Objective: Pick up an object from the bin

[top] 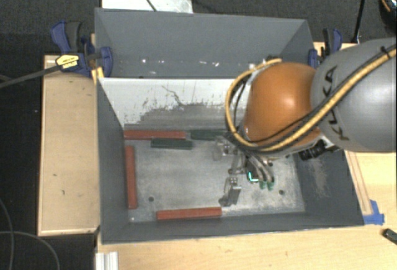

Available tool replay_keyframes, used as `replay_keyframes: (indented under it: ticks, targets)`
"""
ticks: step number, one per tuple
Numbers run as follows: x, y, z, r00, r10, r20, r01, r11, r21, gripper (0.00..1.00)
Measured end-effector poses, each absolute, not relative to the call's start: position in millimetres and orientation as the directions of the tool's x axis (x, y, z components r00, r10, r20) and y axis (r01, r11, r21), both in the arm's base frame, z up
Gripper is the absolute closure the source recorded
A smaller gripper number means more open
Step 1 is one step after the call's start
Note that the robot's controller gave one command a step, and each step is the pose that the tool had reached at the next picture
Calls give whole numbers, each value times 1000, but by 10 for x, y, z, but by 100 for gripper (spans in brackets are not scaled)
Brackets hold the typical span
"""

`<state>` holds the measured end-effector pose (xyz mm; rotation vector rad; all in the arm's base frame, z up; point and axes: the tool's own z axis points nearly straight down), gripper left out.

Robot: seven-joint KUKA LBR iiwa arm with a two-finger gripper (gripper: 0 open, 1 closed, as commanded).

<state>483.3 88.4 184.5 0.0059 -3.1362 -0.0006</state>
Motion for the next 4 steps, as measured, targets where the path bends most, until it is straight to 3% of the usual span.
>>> replay_keyframes:
  ticks: [1, 2, 3, 4]
  targets:
    - [4866, 700, 671, -992, -124, 4, -124, 992, 0, 0]
    - [5308, -199, 707, -992, -123, -6, -123, 992, -4, 0]
    - [4810, 362, 861, -988, -152, 0, -152, 988, 4, 0]
    - [4854, 826, 728, -974, -228, -8, -228, 974, 1, 0]
